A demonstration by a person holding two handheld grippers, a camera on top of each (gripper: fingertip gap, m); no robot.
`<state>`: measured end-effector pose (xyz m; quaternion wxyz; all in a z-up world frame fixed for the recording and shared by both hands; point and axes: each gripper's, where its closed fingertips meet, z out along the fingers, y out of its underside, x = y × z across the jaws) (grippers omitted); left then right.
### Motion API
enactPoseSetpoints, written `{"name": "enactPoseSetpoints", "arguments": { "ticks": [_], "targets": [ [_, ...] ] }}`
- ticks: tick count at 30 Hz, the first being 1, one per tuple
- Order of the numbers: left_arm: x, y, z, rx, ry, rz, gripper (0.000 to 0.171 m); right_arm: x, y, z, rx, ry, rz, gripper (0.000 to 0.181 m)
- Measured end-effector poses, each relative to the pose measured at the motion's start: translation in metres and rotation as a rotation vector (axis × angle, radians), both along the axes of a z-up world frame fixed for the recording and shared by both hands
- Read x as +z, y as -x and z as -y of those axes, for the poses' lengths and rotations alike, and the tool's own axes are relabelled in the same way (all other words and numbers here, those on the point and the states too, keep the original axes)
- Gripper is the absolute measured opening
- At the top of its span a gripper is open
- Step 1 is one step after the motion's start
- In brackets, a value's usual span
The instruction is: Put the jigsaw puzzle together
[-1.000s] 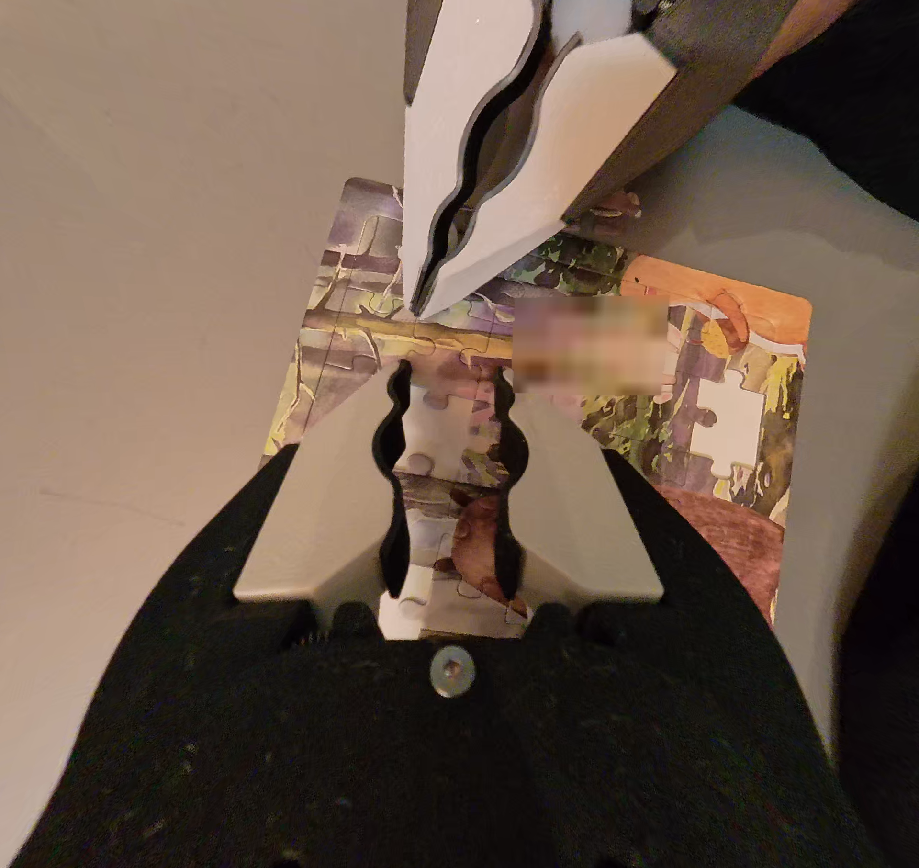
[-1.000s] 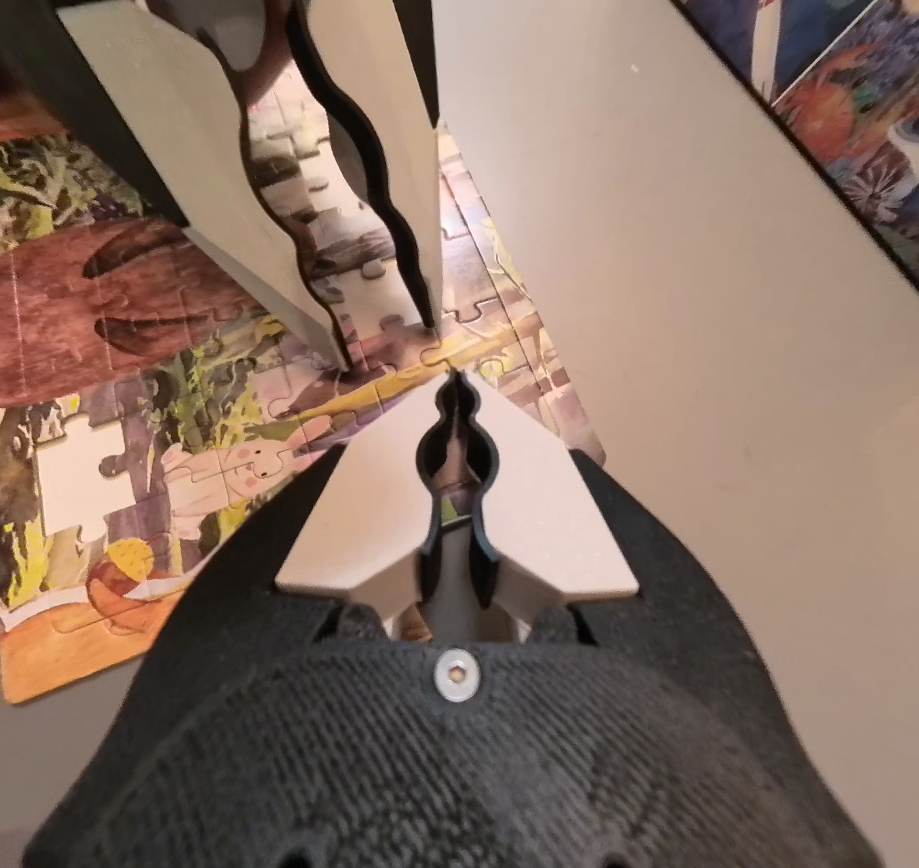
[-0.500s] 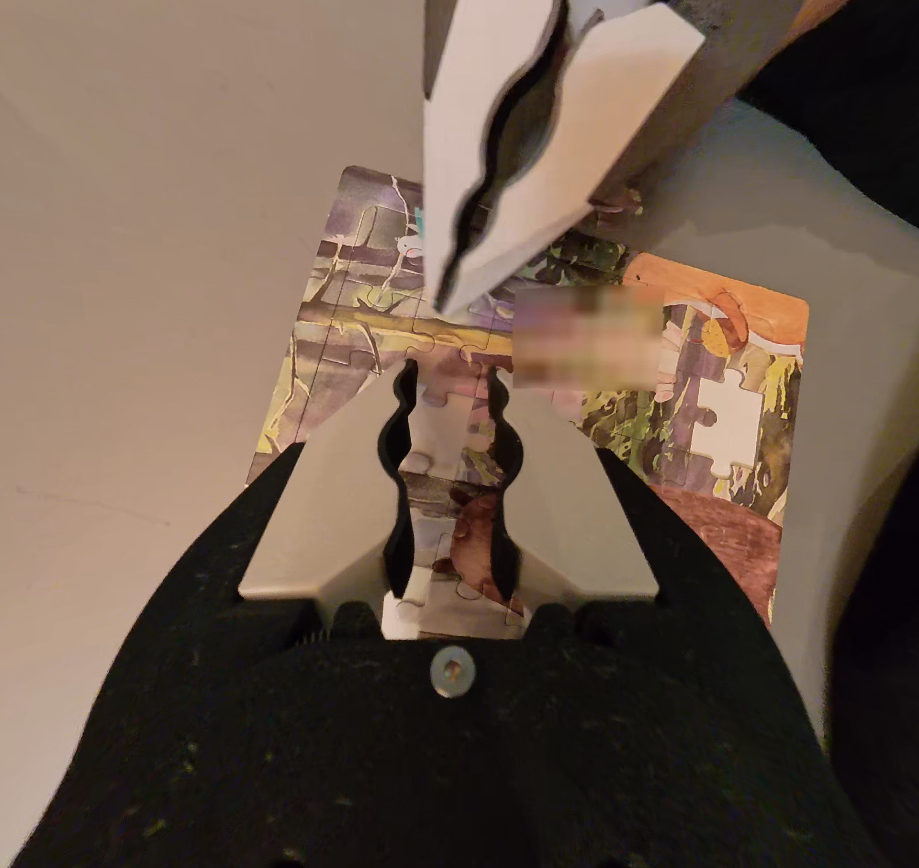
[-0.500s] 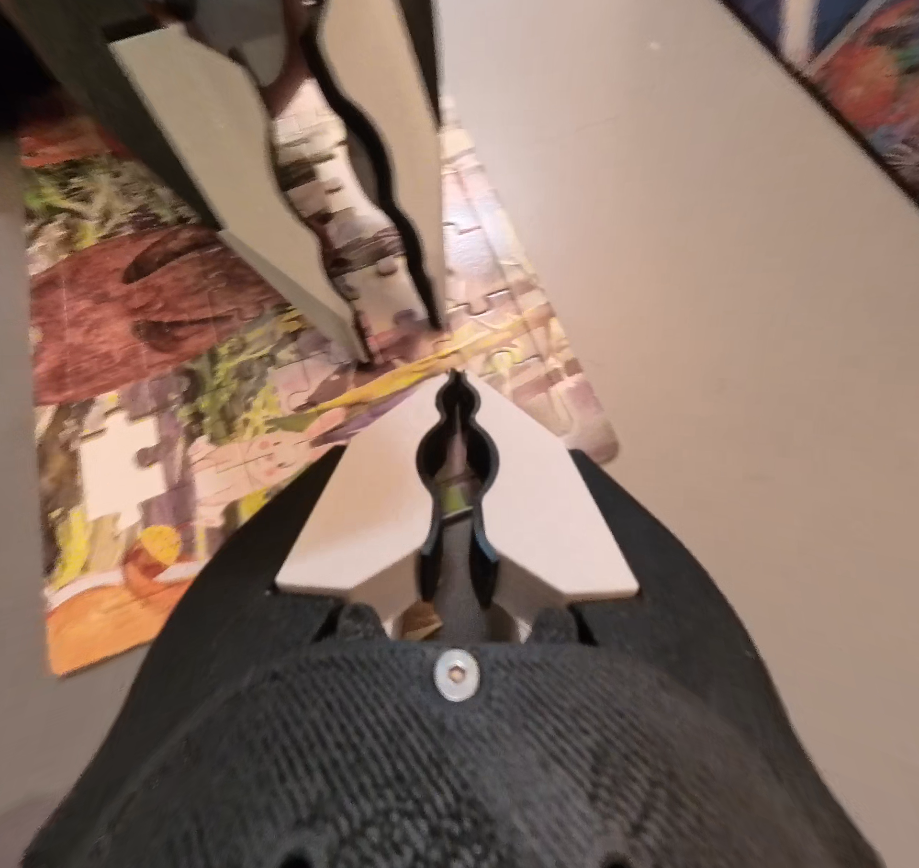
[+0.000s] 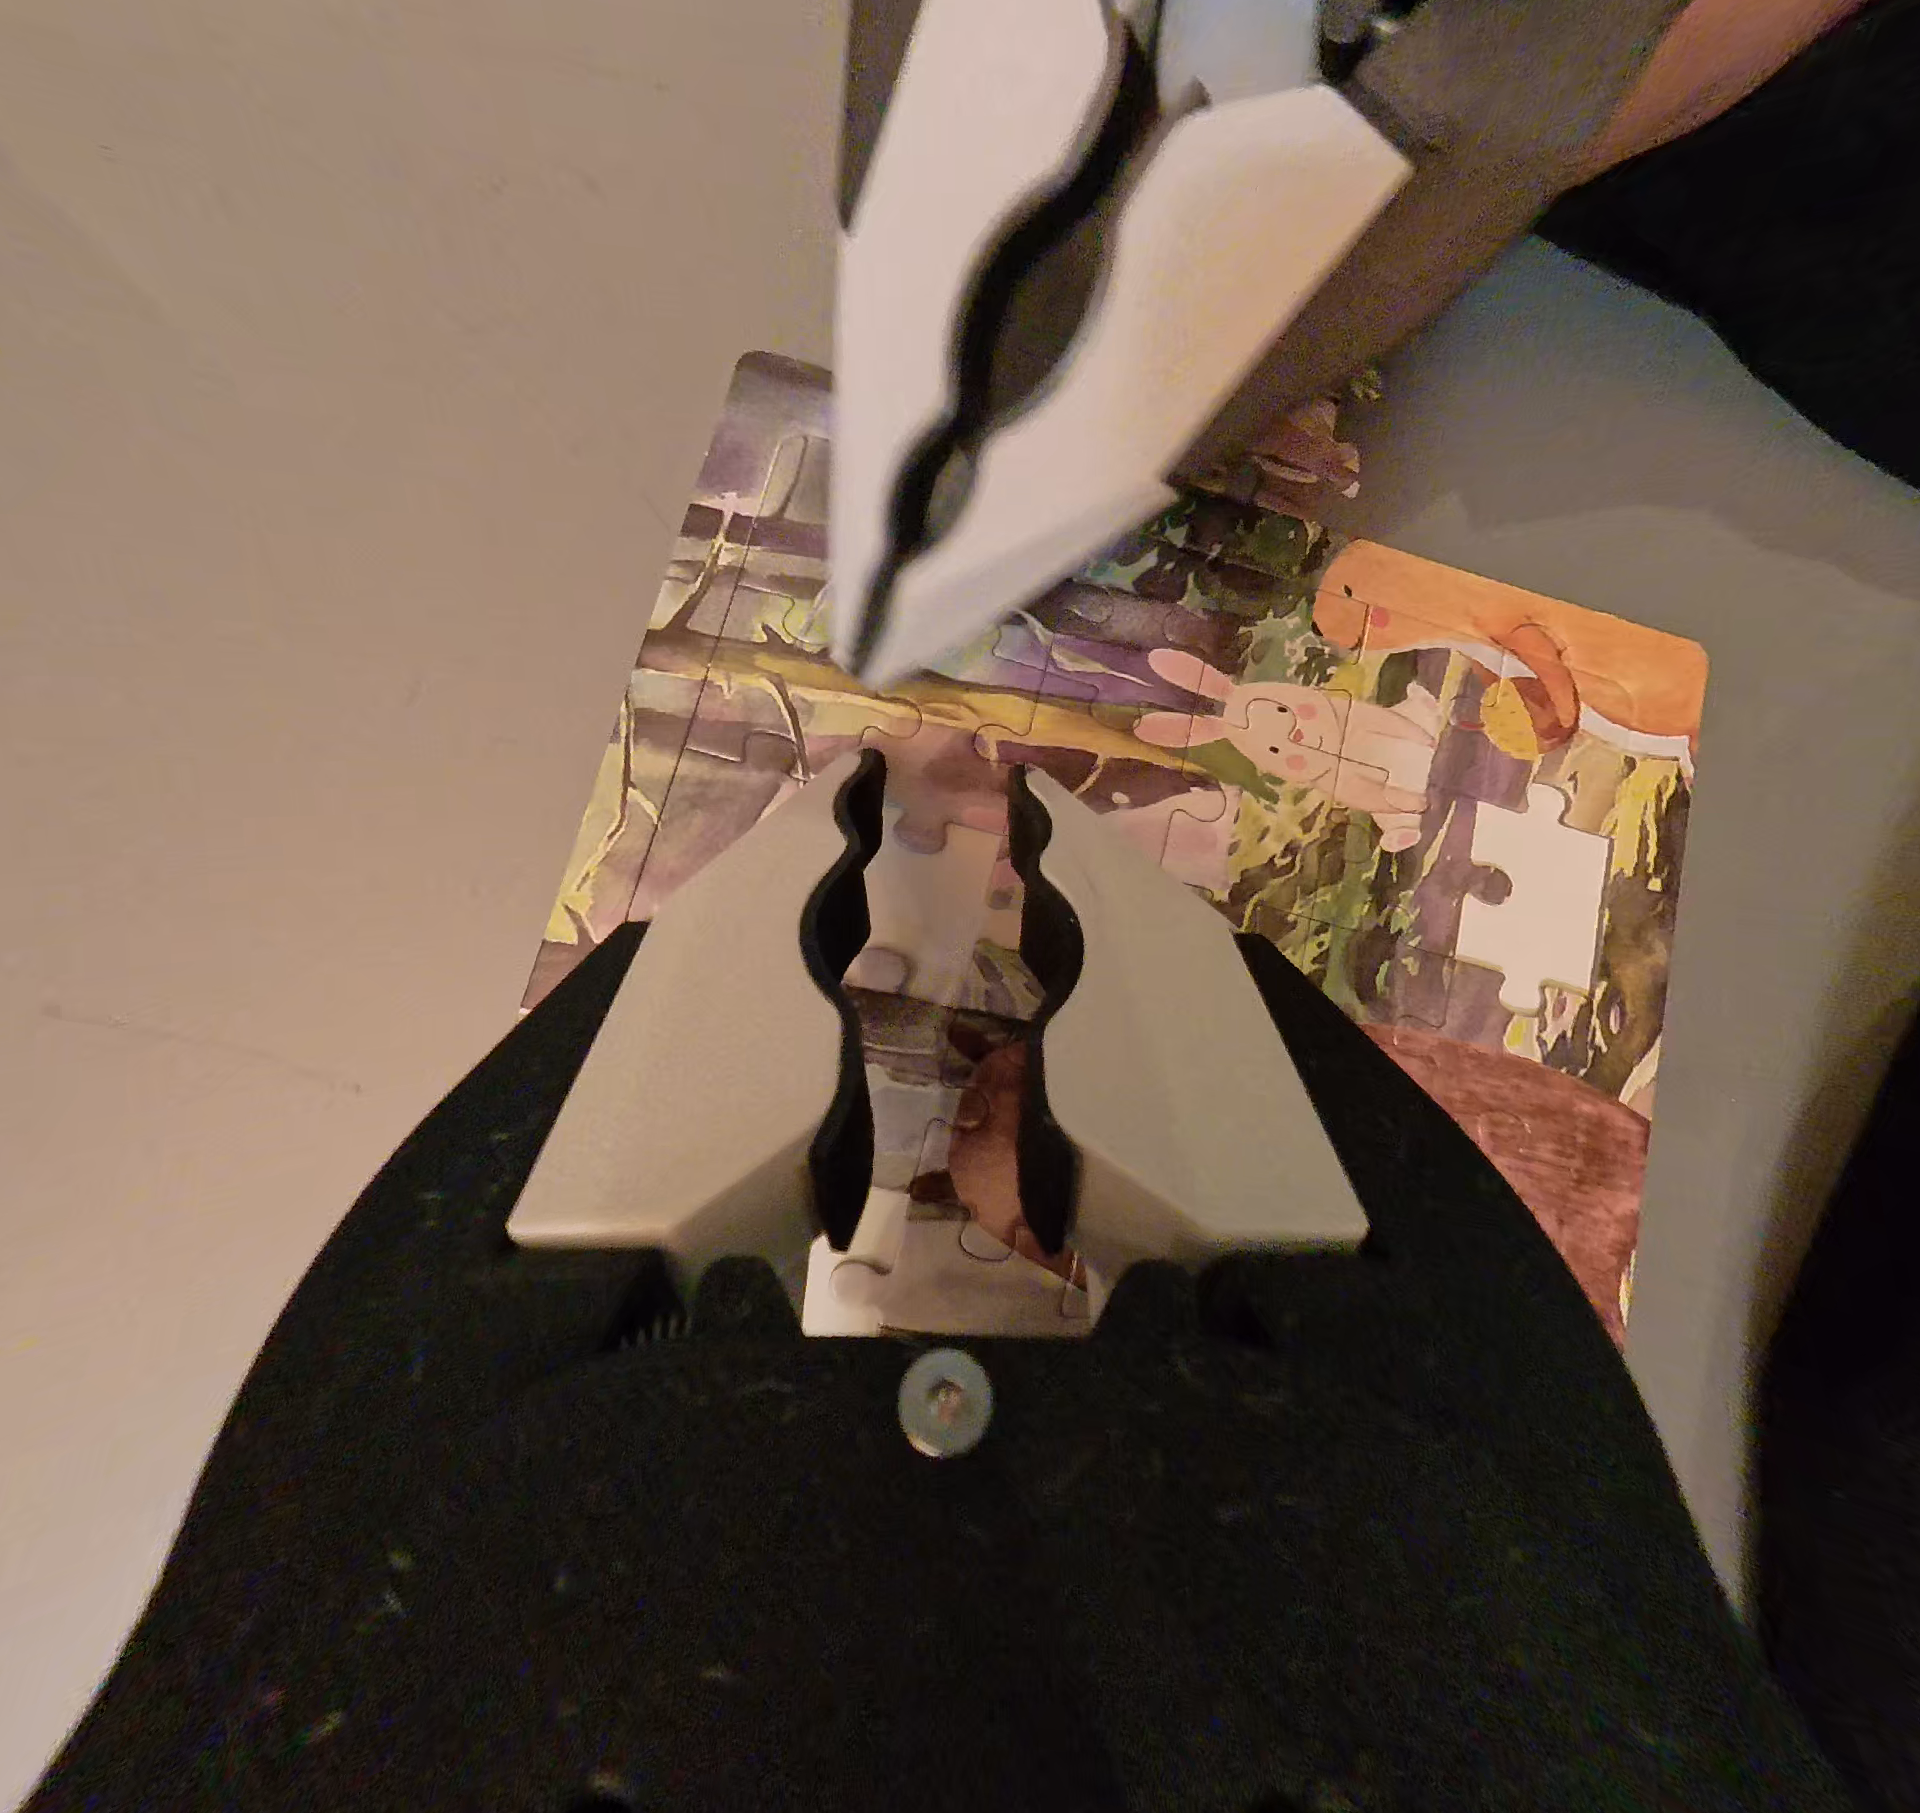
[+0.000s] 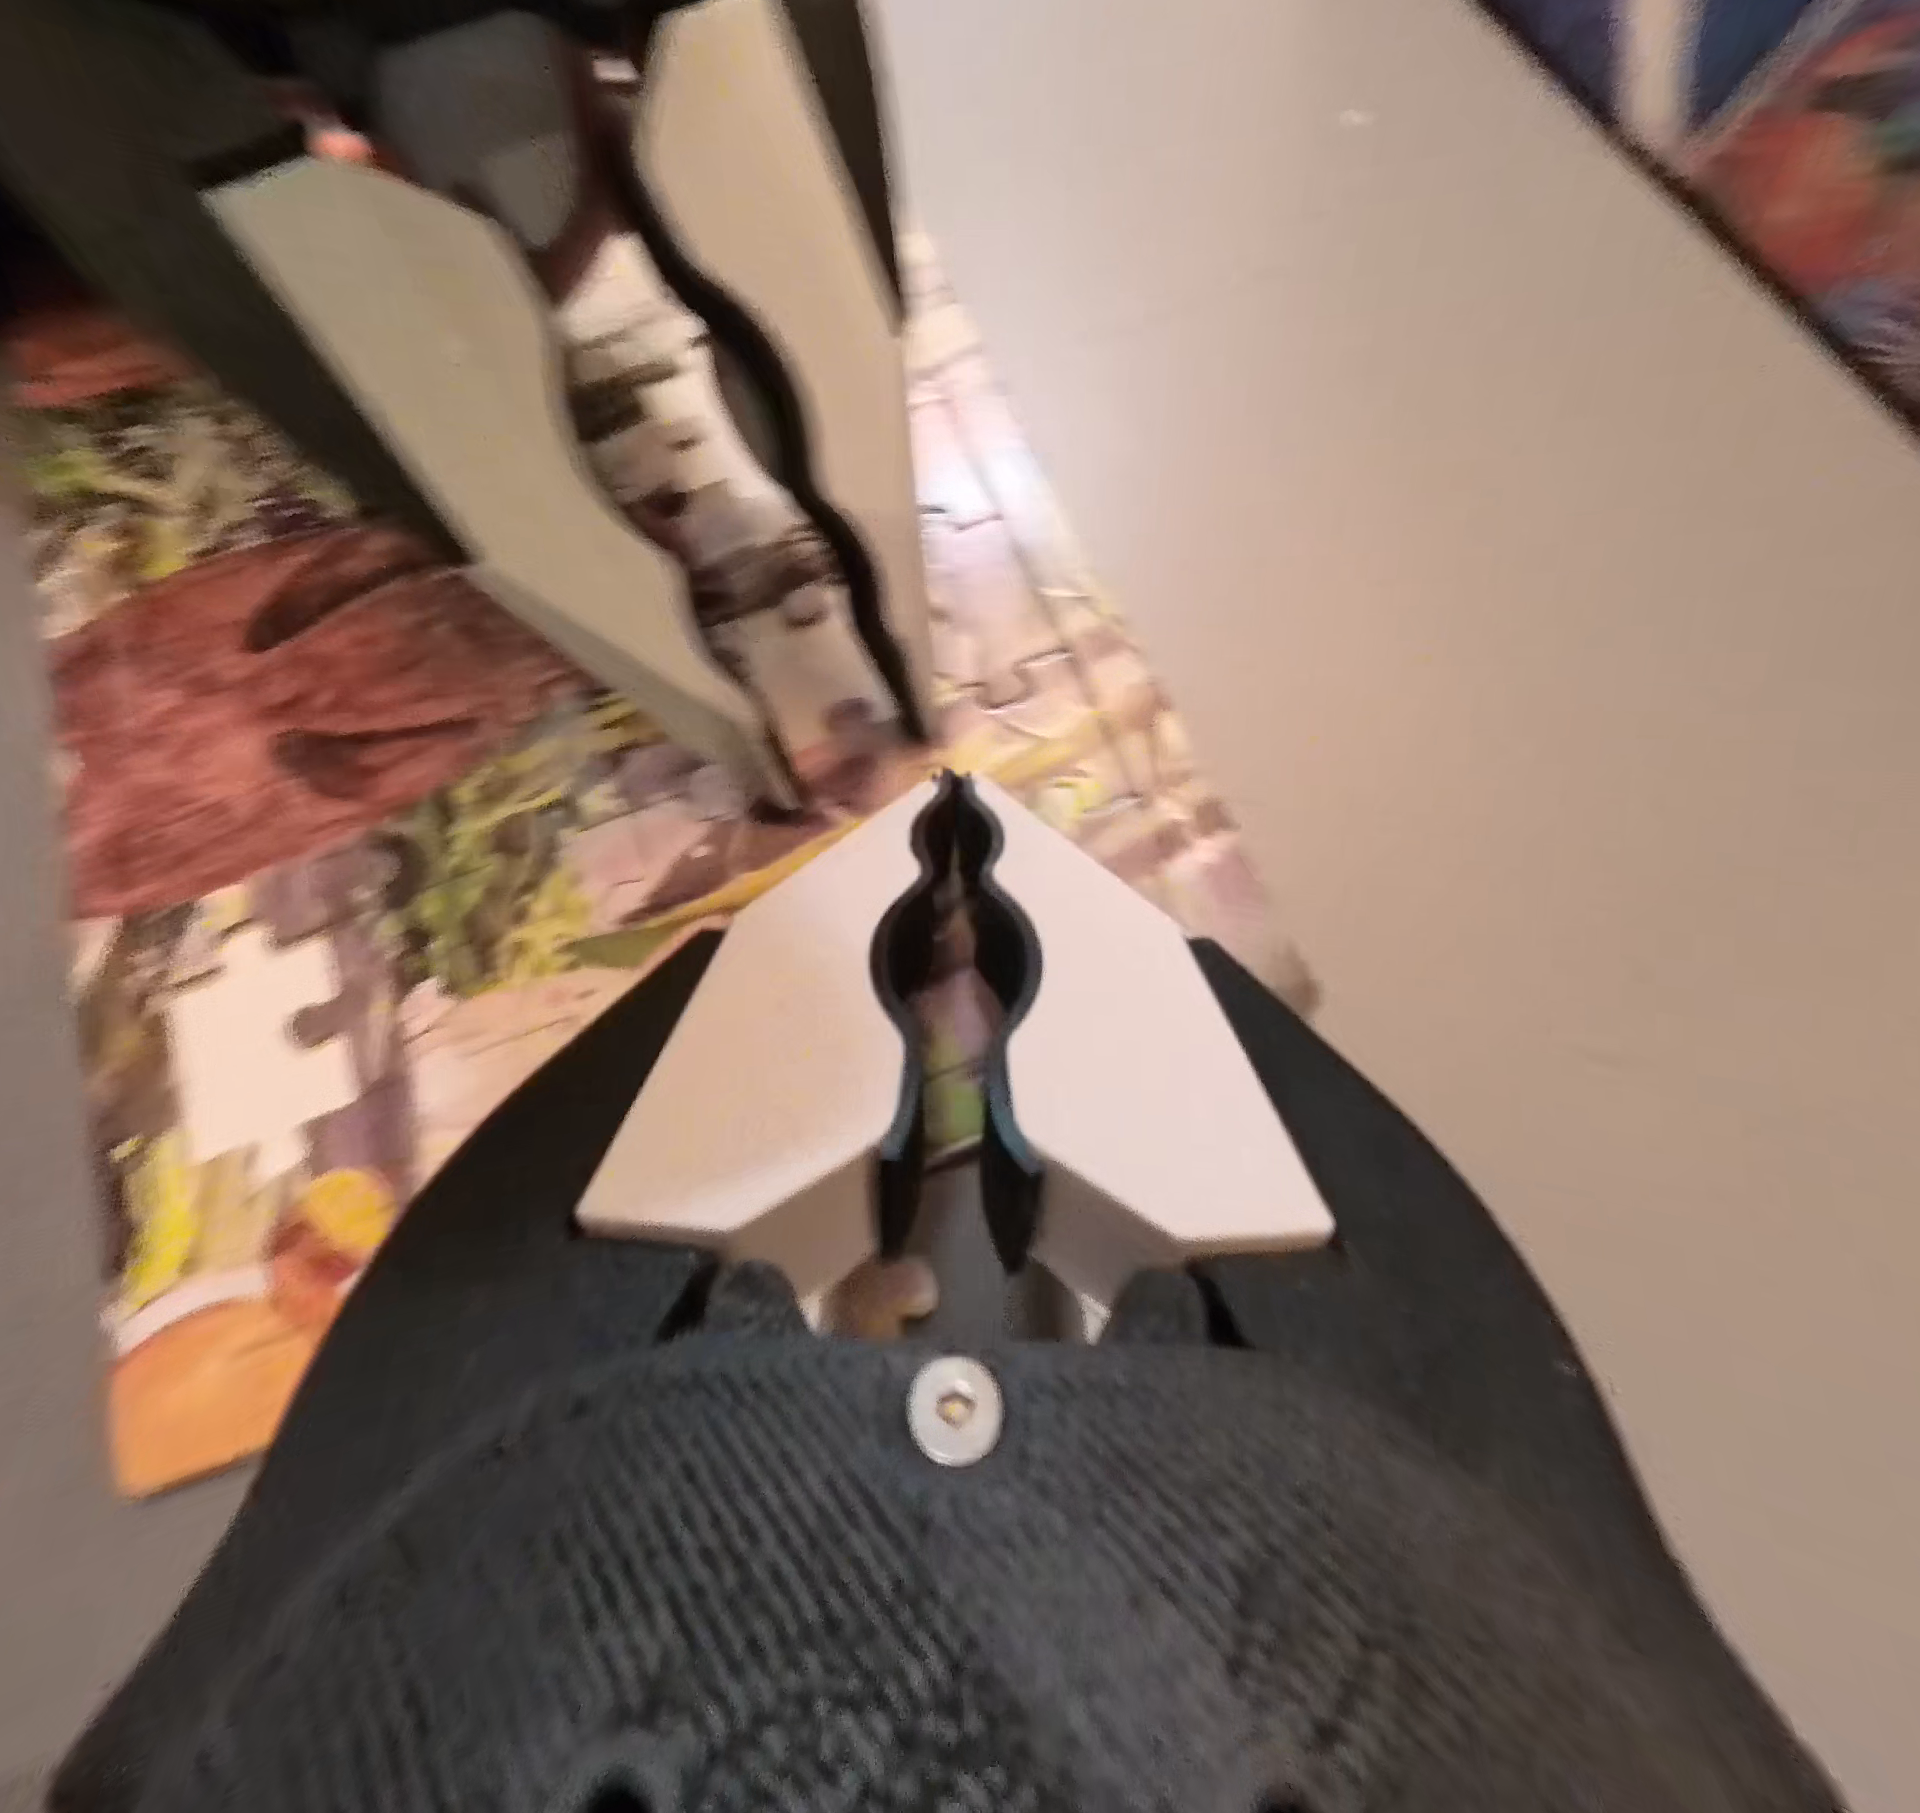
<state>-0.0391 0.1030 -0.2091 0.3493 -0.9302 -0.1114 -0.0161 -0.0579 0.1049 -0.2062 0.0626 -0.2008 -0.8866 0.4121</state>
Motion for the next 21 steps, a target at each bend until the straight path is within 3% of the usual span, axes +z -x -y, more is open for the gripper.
{"name": "enactPoseSetpoints", "arguments": {
  "ticks": [2,6,10,15,18,19,21],
  "targets": [
    [0.0,0.0,0.0,0.002,0.001,-0.005,0.022,0.0,-0.007,0.003,0.032,0.006,0.019,0.0],
    [0.0,0.0,0.0,0.007,-0.001,-0.006,0.022,0.001,0.032,-0.017,-0.165,-0.058,-0.127,0.009],
    [0.0,0.0,0.0,0.01,-0.003,-0.002,0.021,0.0,-0.011,0.002,0.057,0.015,0.035,0.0],
    [0.0,0.0,0.0,0.017,-0.006,0.0,0.021,0.0,0.006,-0.019,-0.024,-0.049,-0.045,0.0],
    [0.0,0.002,0.0,0.024,-0.006,-0.006,0.019,0.0,-0.054,0.0,0.265,0.053,0.186,0.0],
    [0.0,0.002,0.0,0.025,-0.006,-0.008,0.018,0.001,-0.061,0.001,0.295,0.054,0.212,0.0],
    [0.0,0.003,0.0,0.027,-0.004,-0.008,0.018,0.0,-0.043,-0.003,0.218,0.024,0.125,0.0]
  ]
}}
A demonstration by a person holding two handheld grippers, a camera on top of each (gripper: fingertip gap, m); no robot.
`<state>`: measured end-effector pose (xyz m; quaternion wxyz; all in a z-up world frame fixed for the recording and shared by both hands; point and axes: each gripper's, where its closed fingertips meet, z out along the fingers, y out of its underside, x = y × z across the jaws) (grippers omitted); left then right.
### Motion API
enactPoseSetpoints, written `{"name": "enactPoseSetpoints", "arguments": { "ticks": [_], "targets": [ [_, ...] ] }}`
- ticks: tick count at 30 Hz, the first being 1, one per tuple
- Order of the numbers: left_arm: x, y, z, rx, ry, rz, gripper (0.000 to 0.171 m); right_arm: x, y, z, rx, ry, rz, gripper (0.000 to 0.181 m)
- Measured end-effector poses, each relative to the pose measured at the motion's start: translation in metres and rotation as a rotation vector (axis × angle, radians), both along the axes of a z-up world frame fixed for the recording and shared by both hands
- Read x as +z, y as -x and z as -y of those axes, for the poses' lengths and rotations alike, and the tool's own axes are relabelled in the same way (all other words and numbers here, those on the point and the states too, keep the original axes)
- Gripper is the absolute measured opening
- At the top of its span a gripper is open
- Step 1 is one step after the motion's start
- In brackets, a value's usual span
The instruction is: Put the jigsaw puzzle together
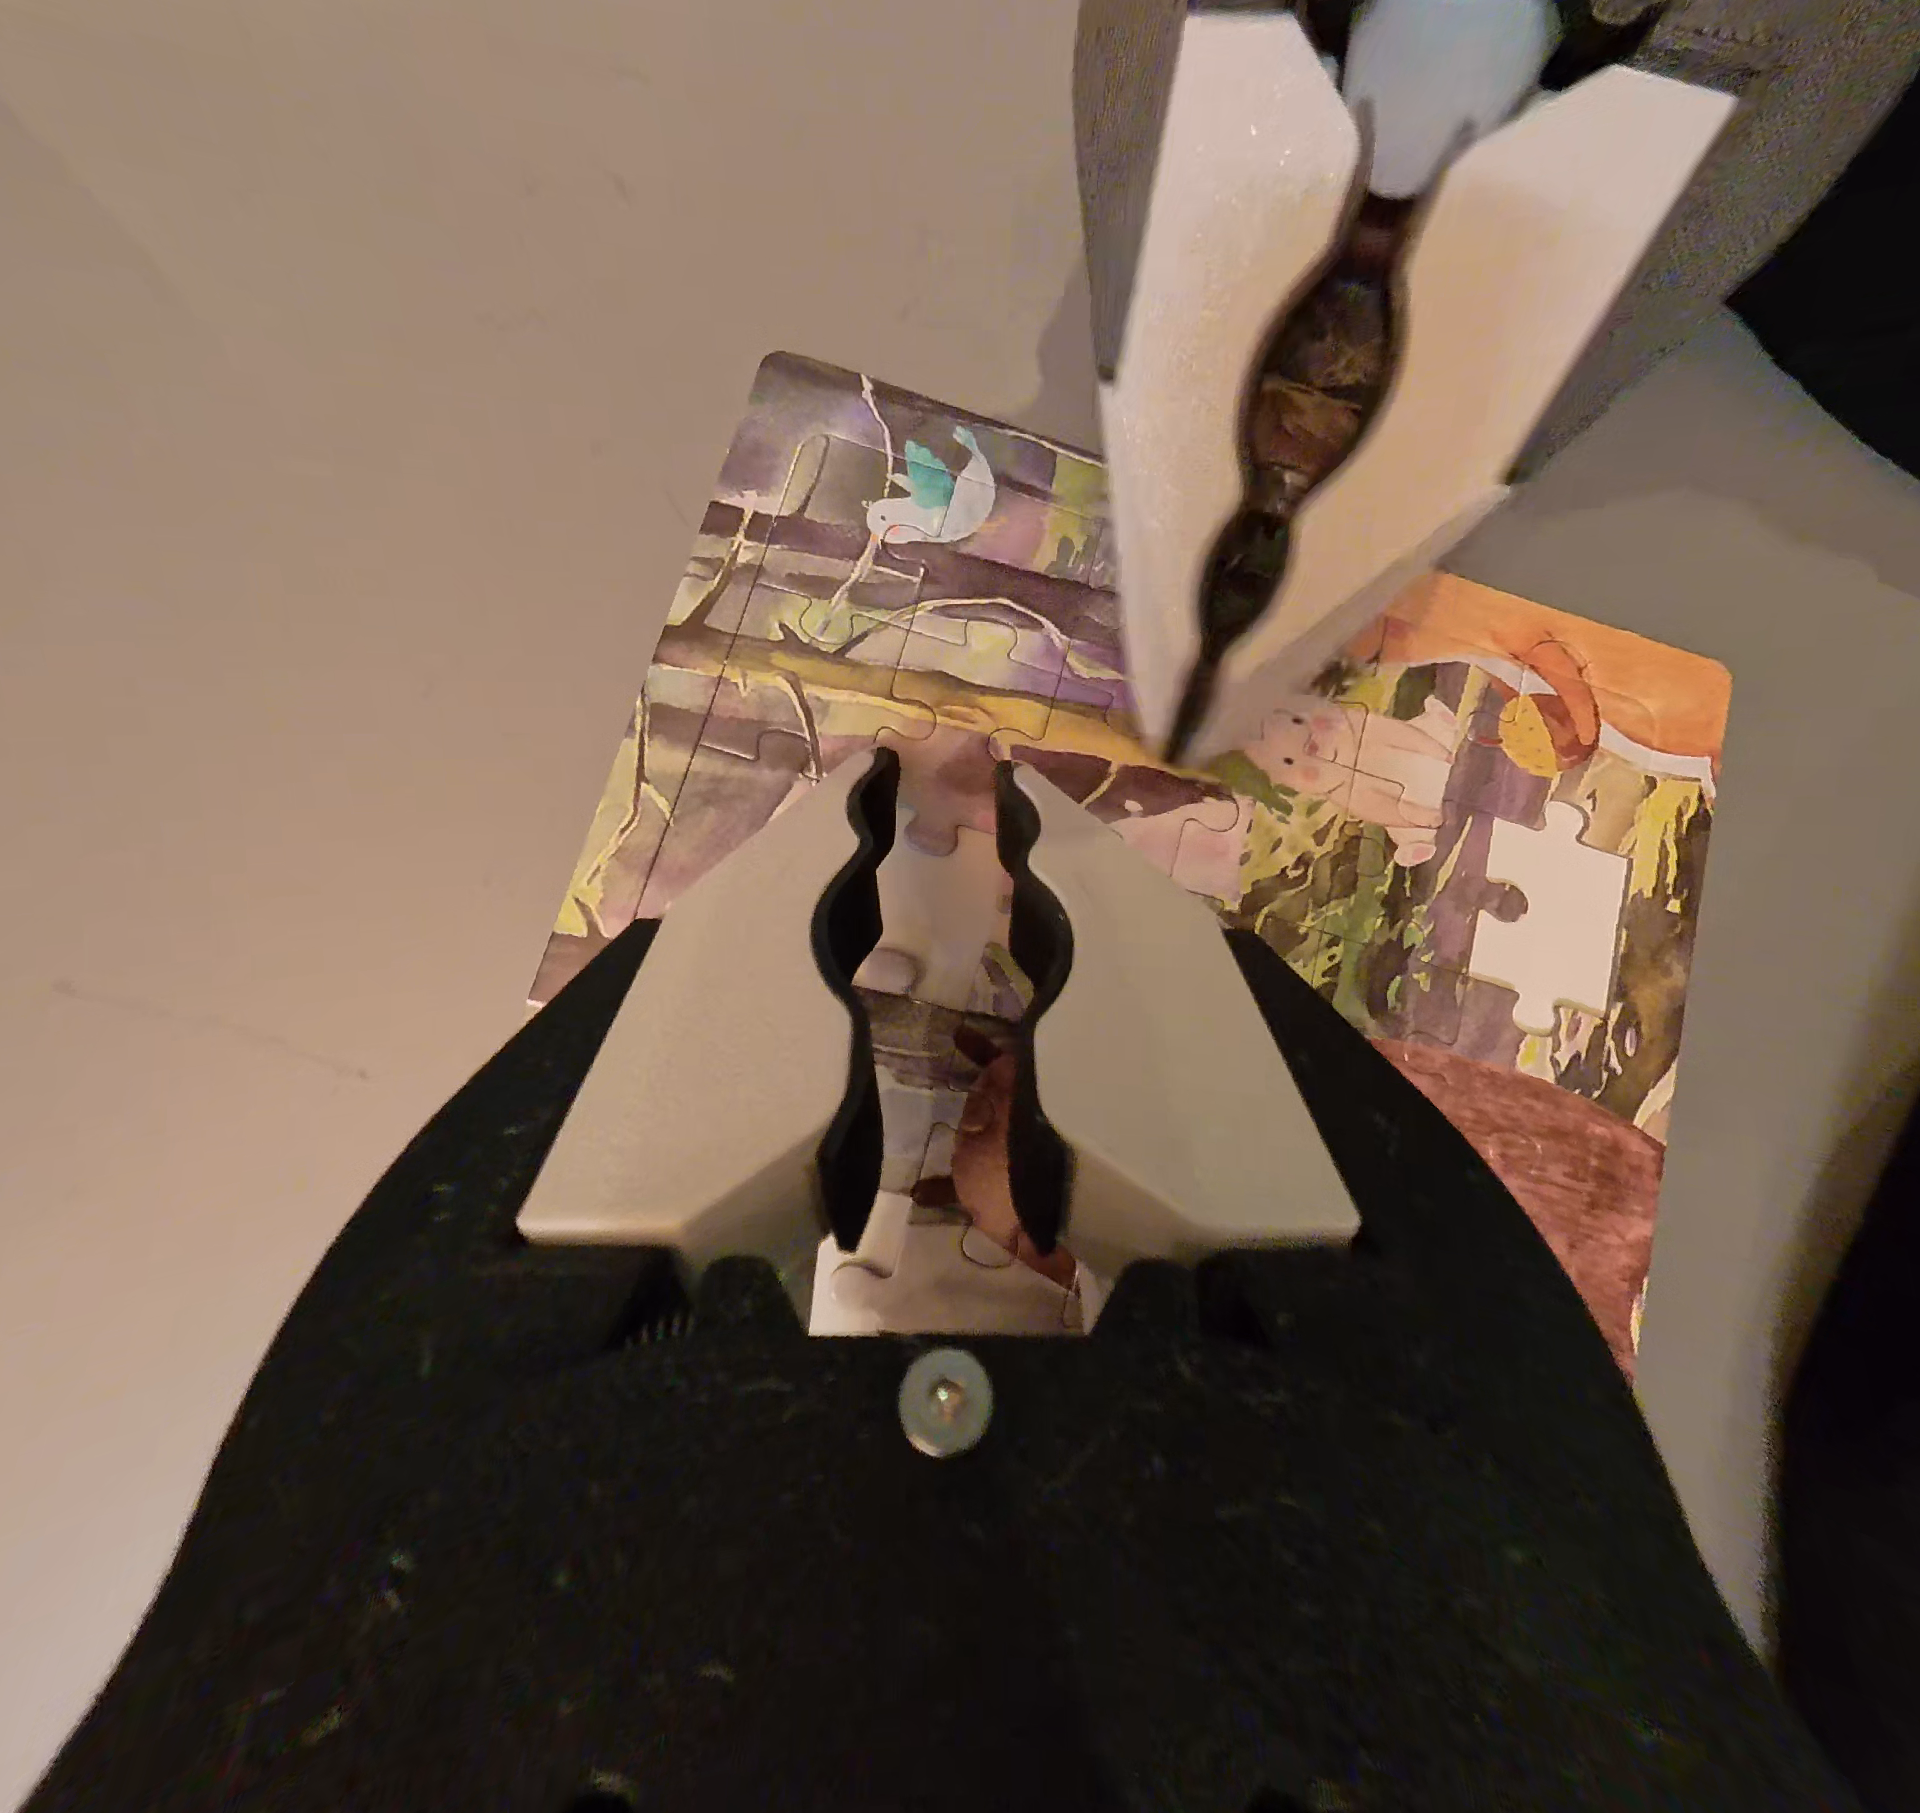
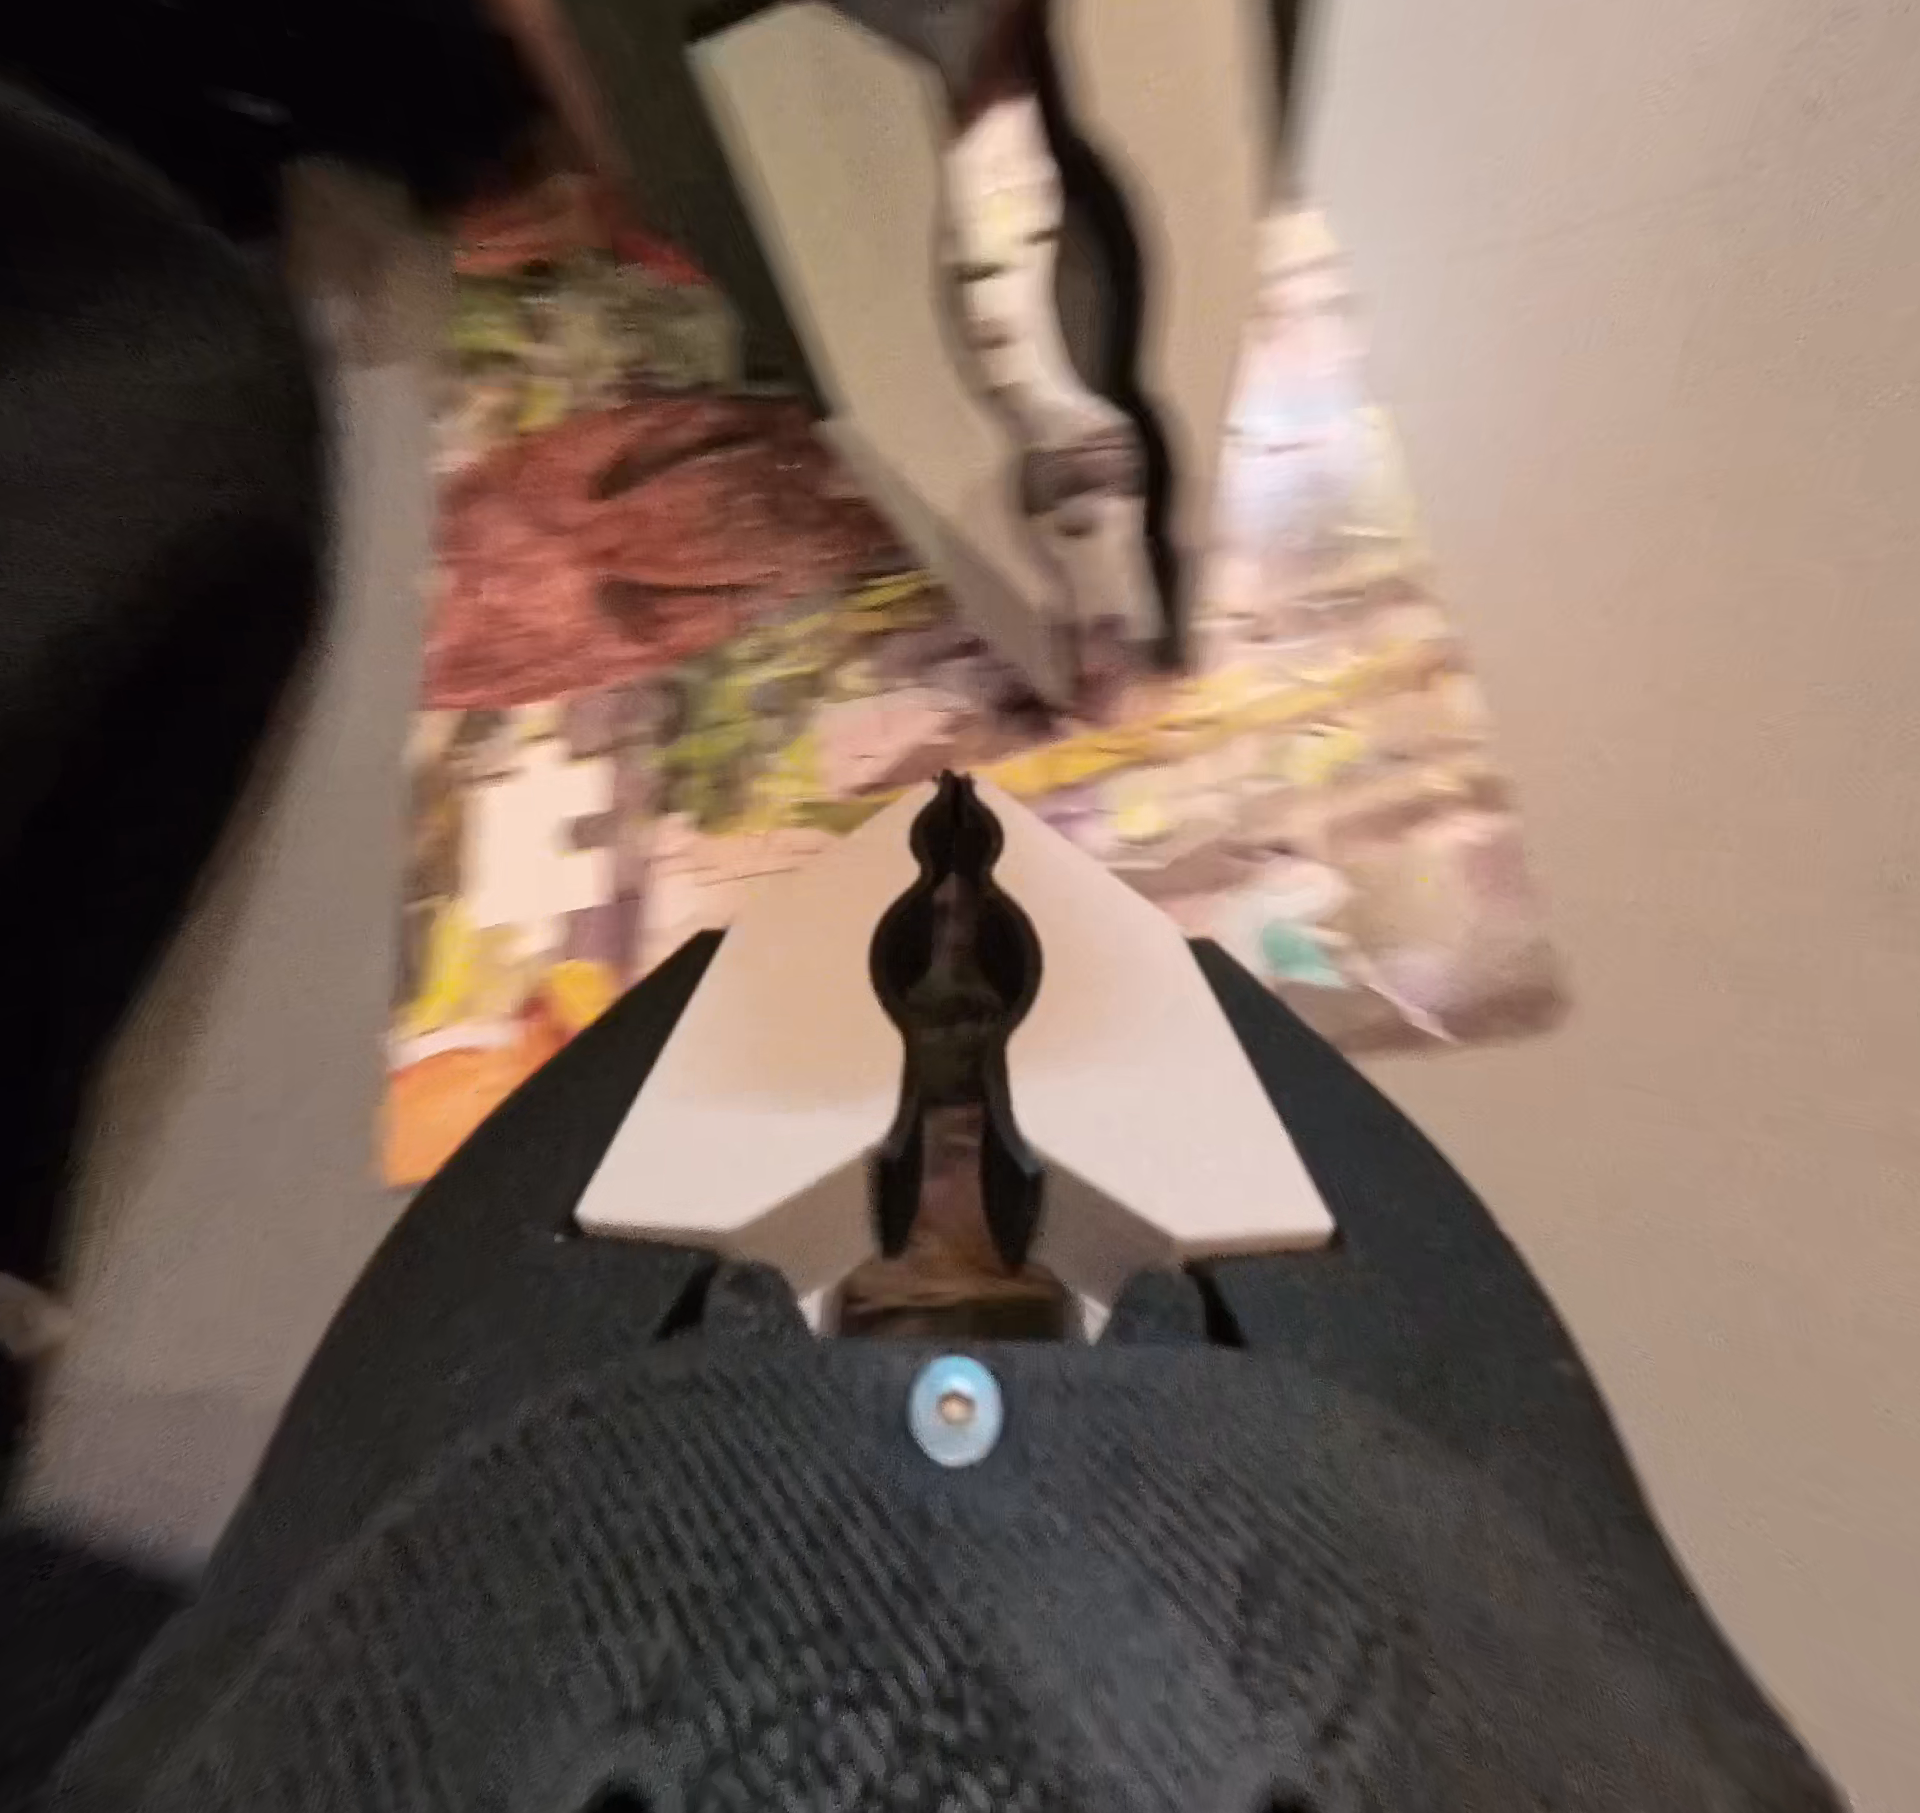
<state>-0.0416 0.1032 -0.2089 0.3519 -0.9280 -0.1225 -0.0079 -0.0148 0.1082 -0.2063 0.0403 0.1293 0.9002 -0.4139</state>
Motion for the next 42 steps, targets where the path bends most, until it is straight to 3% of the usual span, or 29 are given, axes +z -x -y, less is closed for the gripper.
{"name": "enactPoseSetpoints", "arguments": {
  "ticks": [2,3,7,8,10,13,18,23,32,42],
  "targets": [
    [0.0,0.0,0.0,0.001,0.002,-0.004,0.018,0.0,0.039,-0.019,-0.177,-0.081,-0.196,0.0],
    [0.0,0.0,0.0,0.001,0.002,-0.006,0.018,0.0,0.041,-0.024,-0.174,-0.096,-0.227,0.0],
    [0.0,0.0,0.0,0.0,0.004,-0.009,0.018,0.001,-0.012,-0.008,0.056,0.01,0.0,0.0],
    [0.0,0.0,0.0,-0.001,0.005,-0.01,0.018,0.0,-0.005,-0.01,0.028,-0.008,-0.016,0.0],
    [0.001,-0.002,0.0,-0.013,0.008,-0.022,0.011,0.003,0.033,-0.026,-0.134,-0.079,-0.201,0.0],
    [0.018,0.003,-0.001,0.005,-0.074,-0.066,0.006,0.034,0.061,-0.043,-0.274,0.009,-0.401,0.0],
    [0.054,0.029,0.016,0.088,-0.219,-0.088,0.0,0.088,0.077,-0.066,-0.451,0.267,-0.475,0.004],
    [0.062,0.055,0.047,0.175,-0.264,-0.081,0.0,0.106,0.083,-0.091,-0.563,0.411,-0.425,0.01],
    [0.057,0.077,0.085,0.226,-0.296,-0.098,0.0,0.094,0.087,-0.097,-0.579,0.399,-0.387,0.005],
    [0.072,0.084,0.1,0.262,-0.407,-0.083,0.0,0.09,0.089,-0.102,-0.606,0.367,-0.418,0.0]
  ]
}}
